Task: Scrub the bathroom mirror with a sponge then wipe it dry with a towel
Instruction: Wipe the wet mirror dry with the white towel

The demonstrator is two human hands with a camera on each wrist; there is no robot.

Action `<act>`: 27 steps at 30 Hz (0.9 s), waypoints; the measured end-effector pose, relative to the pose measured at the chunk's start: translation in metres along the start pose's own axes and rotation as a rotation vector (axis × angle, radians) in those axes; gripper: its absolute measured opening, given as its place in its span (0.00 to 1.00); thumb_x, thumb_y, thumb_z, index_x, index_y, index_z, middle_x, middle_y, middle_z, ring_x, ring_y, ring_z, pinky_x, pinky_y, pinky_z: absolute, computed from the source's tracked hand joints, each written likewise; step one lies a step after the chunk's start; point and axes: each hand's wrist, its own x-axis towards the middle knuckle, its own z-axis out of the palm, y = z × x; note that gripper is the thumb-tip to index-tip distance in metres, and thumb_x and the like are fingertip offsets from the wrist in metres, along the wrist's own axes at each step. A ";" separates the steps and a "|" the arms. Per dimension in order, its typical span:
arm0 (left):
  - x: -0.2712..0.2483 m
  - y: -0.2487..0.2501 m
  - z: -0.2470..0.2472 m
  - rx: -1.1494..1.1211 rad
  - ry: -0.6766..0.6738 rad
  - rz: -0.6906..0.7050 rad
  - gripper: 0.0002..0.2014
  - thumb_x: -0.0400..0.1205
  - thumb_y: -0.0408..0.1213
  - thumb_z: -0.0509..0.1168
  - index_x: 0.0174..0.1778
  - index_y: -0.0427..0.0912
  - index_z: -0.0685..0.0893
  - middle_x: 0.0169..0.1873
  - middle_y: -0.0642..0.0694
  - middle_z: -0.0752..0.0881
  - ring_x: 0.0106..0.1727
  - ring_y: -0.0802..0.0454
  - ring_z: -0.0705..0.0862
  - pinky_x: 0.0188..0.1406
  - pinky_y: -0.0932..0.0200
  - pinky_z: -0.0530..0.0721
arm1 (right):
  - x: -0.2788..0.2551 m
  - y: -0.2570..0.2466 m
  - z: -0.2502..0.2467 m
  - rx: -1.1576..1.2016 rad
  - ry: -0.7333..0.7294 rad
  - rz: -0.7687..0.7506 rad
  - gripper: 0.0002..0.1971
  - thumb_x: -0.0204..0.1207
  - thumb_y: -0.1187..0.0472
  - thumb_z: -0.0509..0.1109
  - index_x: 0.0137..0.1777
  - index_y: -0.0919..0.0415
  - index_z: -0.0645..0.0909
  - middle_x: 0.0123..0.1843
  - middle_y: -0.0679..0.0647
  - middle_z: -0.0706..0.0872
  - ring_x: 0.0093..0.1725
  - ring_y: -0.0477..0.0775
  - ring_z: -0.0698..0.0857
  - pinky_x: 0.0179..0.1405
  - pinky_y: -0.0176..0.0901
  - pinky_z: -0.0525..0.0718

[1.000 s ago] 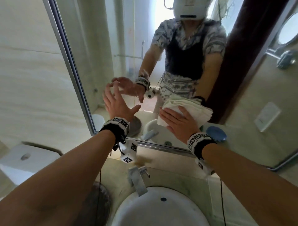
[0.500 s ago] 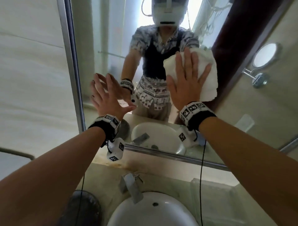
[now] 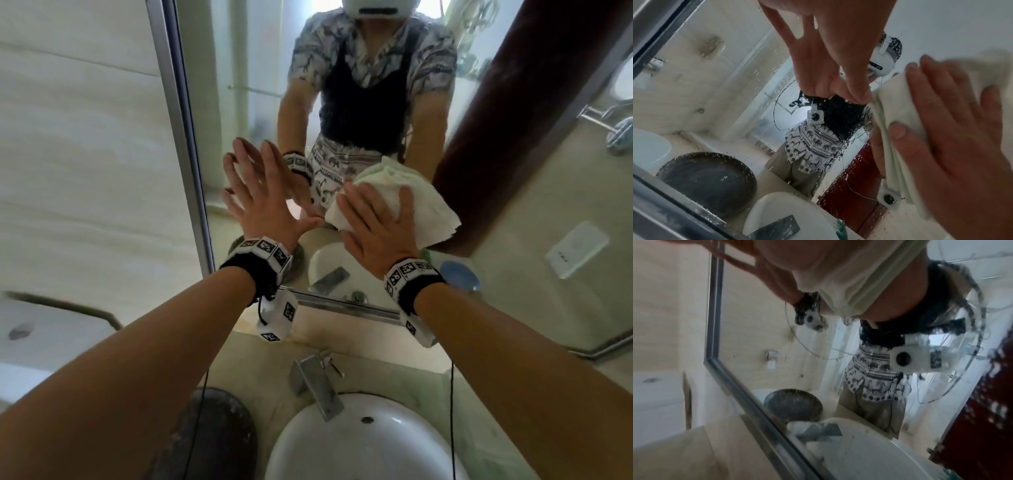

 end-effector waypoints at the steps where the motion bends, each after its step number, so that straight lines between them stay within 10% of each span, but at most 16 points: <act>1: 0.000 0.000 0.000 0.003 -0.003 0.001 0.74 0.53 0.80 0.70 0.87 0.47 0.38 0.84 0.30 0.39 0.85 0.27 0.39 0.76 0.20 0.56 | -0.005 -0.002 0.004 -0.007 0.002 -0.041 0.31 0.85 0.45 0.54 0.86 0.54 0.56 0.87 0.51 0.57 0.85 0.56 0.57 0.77 0.76 0.36; 18: -0.001 -0.054 -0.030 0.286 -0.122 0.234 0.66 0.65 0.58 0.81 0.86 0.57 0.37 0.86 0.44 0.37 0.86 0.37 0.42 0.75 0.21 0.57 | -0.009 -0.012 -0.019 -0.069 -0.283 -0.171 0.33 0.86 0.48 0.53 0.87 0.55 0.47 0.88 0.50 0.43 0.86 0.53 0.43 0.81 0.70 0.36; 24: 0.019 -0.083 -0.066 0.408 -0.062 0.366 0.61 0.63 0.53 0.82 0.84 0.54 0.48 0.86 0.41 0.52 0.85 0.34 0.51 0.75 0.19 0.54 | 0.051 -0.001 -0.057 -0.019 -0.127 0.009 0.35 0.85 0.47 0.57 0.87 0.56 0.49 0.88 0.53 0.48 0.86 0.55 0.46 0.78 0.70 0.30; 27: 0.032 -0.099 -0.078 0.419 -0.035 0.302 0.66 0.63 0.53 0.83 0.87 0.49 0.44 0.86 0.40 0.42 0.86 0.35 0.43 0.77 0.20 0.50 | 0.089 -0.004 -0.073 0.120 0.027 0.294 0.38 0.84 0.42 0.54 0.86 0.61 0.47 0.88 0.57 0.47 0.86 0.56 0.46 0.79 0.70 0.34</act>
